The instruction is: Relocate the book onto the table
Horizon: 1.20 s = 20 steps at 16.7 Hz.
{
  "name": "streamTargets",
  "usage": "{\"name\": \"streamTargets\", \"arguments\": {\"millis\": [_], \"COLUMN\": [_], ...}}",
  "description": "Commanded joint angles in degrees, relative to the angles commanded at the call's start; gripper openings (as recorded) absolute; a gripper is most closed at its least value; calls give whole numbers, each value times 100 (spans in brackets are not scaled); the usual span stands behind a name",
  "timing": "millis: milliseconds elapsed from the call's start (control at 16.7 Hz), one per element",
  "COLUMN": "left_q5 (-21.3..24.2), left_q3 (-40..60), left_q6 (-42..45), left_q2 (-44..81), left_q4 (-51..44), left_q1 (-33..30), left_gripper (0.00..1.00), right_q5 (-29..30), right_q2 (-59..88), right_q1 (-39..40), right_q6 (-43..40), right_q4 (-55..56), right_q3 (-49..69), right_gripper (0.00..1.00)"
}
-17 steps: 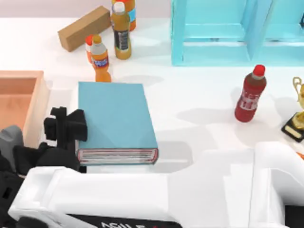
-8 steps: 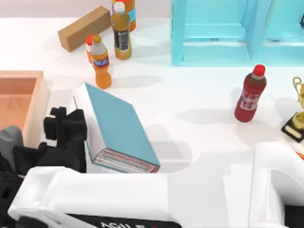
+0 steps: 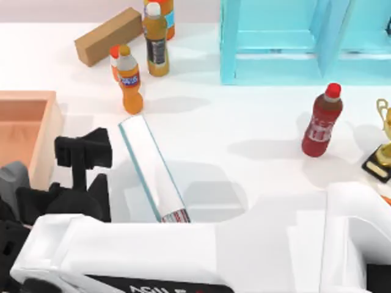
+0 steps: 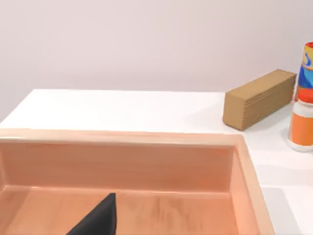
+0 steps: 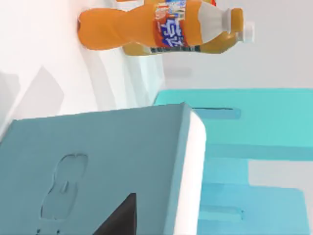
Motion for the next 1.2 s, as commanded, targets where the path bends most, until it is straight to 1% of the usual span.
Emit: {"name": "streamTargets", "arguments": {"millis": [360,480,660,780,900,1200], "left_q5": [0,0,0,0,0,0], "left_q3": [0,0,0,0,0,0], "left_q6": [0,0,0,0,0,0], "left_q2": [0,0,0,0,0,0], "left_q4": [0,0,0,0,0,0], "left_q1": [0,0,0,0,0,0], "left_gripper": [100,100,100,100,100,100], "right_q5": [0,-6,32,60,78,40], "right_q2": [0,-219,-77,113,358,1029], "right_q1": [0,4,312,686,1098,1854], "right_q6": [0,9,383,935,1692,3899], "right_q4": [0,-76,-452,-1010,-1806,-4623], "right_q3": [0,150,412,744,1159,2340], "right_gripper": [100,100,100,100,100,100]}}
